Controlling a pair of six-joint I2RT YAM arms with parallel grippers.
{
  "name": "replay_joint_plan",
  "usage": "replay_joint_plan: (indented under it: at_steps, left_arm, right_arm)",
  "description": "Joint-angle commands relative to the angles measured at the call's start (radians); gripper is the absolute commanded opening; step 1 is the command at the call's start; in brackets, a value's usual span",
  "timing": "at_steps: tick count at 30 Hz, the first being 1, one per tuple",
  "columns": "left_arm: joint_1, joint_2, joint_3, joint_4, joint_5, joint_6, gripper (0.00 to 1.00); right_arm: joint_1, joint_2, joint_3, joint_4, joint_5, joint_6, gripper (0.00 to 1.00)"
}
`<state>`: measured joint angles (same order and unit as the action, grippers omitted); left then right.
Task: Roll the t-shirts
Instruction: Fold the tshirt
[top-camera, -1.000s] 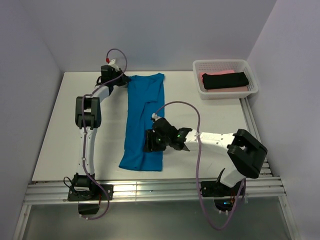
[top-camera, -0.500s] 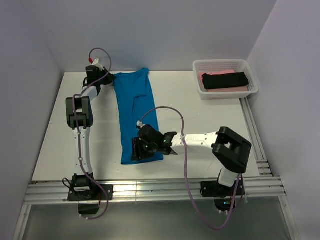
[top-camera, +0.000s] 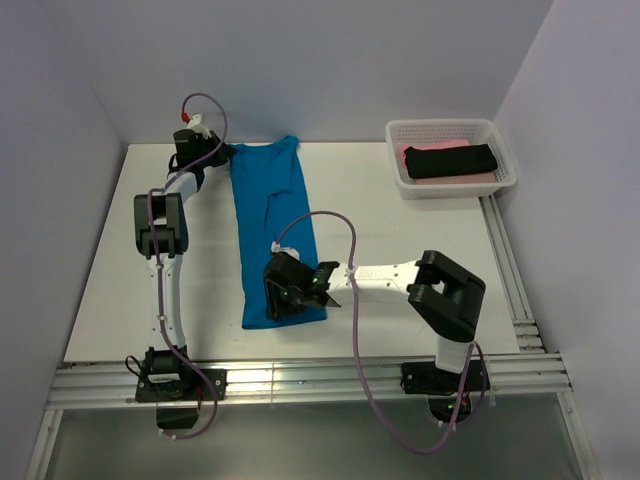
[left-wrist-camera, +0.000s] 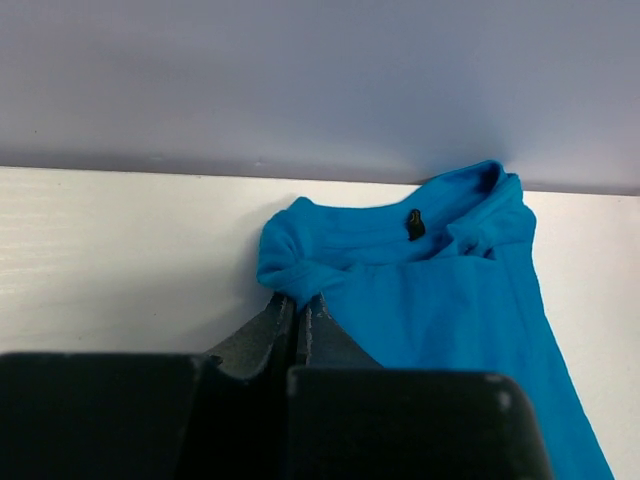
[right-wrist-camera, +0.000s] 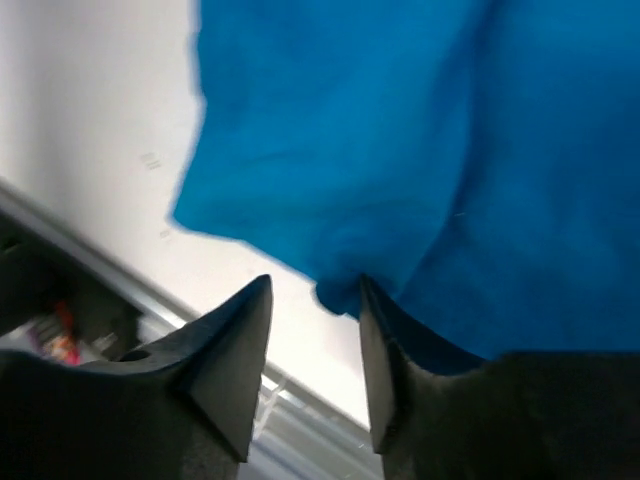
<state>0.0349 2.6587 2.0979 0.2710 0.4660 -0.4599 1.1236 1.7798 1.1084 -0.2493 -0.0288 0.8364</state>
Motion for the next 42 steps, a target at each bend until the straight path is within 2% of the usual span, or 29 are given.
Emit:
replay_joint_plan:
  at_steps: [1, 6, 8, 11, 13, 15, 19, 24, 28, 30, 31, 32, 33, 34, 35, 39, 40, 41, 42]
  left_arm:
    - [-0.006, -0.060, -0.004, 0.074, 0.025, 0.017, 0.00]
    - [-0.010, -0.062, 0.001, 0.068, 0.029, 0.033, 0.00]
    - [-0.013, -0.063, 0.001, 0.068, 0.031, 0.041, 0.00]
    - [-0.016, -0.062, -0.001, 0.063, 0.033, 0.049, 0.00]
    - [-0.023, -0.065, -0.001, 0.059, 0.034, 0.052, 0.00]
    - [-0.026, -0.066, -0.007, 0.063, 0.033, 0.056, 0.00]
    - [-0.026, -0.068, -0.006, 0.056, 0.026, 0.056, 0.00]
    - [-0.026, -0.074, -0.001, 0.043, 0.019, 0.067, 0.00]
    - [-0.026, -0.075, 0.004, 0.034, 0.013, 0.069, 0.00]
    - [-0.024, -0.074, 0.005, 0.027, 0.011, 0.073, 0.01]
    - [-0.024, -0.074, 0.007, 0.024, 0.010, 0.075, 0.01]
    - [-0.026, -0.069, 0.014, 0.011, 0.008, 0.081, 0.09]
    - [-0.024, -0.065, 0.025, 0.011, 0.008, 0.084, 0.18]
    - [-0.024, -0.057, 0.037, -0.018, 0.010, 0.087, 0.28]
    - [-0.026, -0.049, 0.051, -0.035, 0.007, 0.087, 0.54]
    - [-0.026, -0.034, 0.097, -0.098, -0.021, 0.076, 0.88]
    - [-0.024, -0.040, 0.085, -0.101, -0.026, 0.078, 0.92]
    - [-0.021, -0.048, 0.076, -0.098, -0.026, 0.078, 0.99]
    - [-0.020, -0.068, 0.056, -0.096, -0.021, 0.079, 0.99]
  right_arm:
    - [0.005, 0.046, 0.056, -0.093, 0.108, 0.004, 0.46]
    - [0.007, 0.066, 0.042, -0.110, 0.139, 0.007, 0.19]
    - [0.010, 0.063, 0.028, -0.125, 0.147, 0.009, 0.12]
    - [0.019, 0.049, 0.001, -0.139, 0.116, -0.010, 0.07]
    - [0.031, 0.043, -0.007, -0.163, 0.122, -0.022, 0.07]
    - [0.047, 0.023, -0.015, -0.182, 0.122, -0.036, 0.12]
    - [0.057, -0.040, -0.027, -0.140, 0.061, -0.057, 0.15]
    - [0.079, -0.011, 0.046, -0.192, -0.013, -0.114, 0.14]
    - [0.104, 0.000, 0.056, -0.174, -0.062, -0.126, 0.17]
    - [0.104, -0.022, 0.036, -0.139, -0.069, -0.123, 0.23]
    - [0.104, -0.029, 0.033, -0.134, -0.065, -0.120, 0.43]
    - [0.105, -0.046, 0.024, -0.128, -0.062, -0.118, 0.56]
    - [0.105, -0.057, 0.019, -0.127, -0.062, -0.118, 0.56]
    - [0.104, -0.065, 0.013, -0.119, -0.057, -0.115, 0.62]
    - [0.105, -0.072, 0.004, -0.117, -0.054, -0.112, 0.63]
    - [0.099, -0.137, -0.015, -0.111, -0.020, -0.102, 0.63]
    - [0.094, -0.151, -0.019, -0.105, -0.017, -0.100, 0.63]
    - [0.085, -0.164, -0.036, -0.102, -0.014, -0.102, 0.63]
    - [0.079, -0.192, -0.044, -0.097, -0.016, -0.102, 0.63]
